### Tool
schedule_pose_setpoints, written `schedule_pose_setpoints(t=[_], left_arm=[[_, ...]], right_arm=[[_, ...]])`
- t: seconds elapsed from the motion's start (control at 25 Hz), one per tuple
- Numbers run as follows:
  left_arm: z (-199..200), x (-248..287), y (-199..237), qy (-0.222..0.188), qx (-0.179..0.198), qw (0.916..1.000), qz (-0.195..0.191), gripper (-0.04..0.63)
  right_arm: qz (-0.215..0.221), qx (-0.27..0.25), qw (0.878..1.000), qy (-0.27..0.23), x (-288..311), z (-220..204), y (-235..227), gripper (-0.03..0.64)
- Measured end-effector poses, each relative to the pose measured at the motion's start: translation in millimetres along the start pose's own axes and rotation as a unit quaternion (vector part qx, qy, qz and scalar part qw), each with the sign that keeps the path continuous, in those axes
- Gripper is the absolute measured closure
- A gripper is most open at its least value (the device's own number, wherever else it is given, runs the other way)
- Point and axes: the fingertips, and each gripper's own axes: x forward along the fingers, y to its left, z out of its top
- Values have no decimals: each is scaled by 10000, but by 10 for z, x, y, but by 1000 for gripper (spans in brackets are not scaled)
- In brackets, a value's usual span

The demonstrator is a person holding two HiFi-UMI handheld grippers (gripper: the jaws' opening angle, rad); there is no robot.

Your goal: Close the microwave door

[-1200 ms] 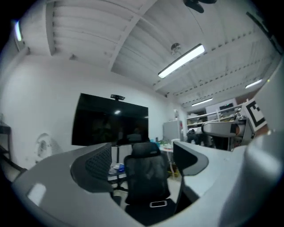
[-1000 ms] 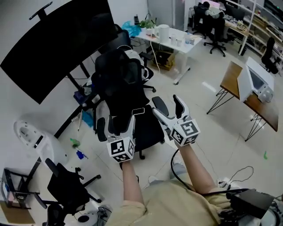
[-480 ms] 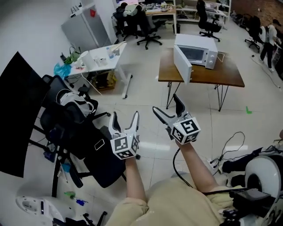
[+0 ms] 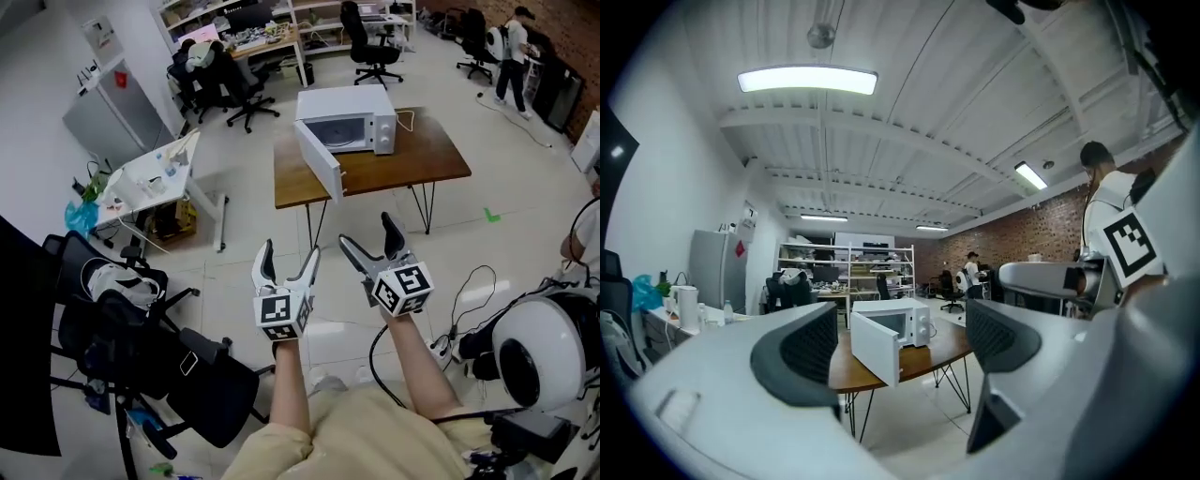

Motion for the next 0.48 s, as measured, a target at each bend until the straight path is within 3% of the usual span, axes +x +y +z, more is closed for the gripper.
schedule_pose_setpoints(t=[0.28,0.48], left_arm=[[-207,675,401,-31,-146,9988,-472,166],[-238,976,1125,-309,-264,9964,-739,166]], right_arm=[[-423,-96,9990,51,521,-261,-301,194],[-631,-260,9976,-135,1208,-498,-163,204]])
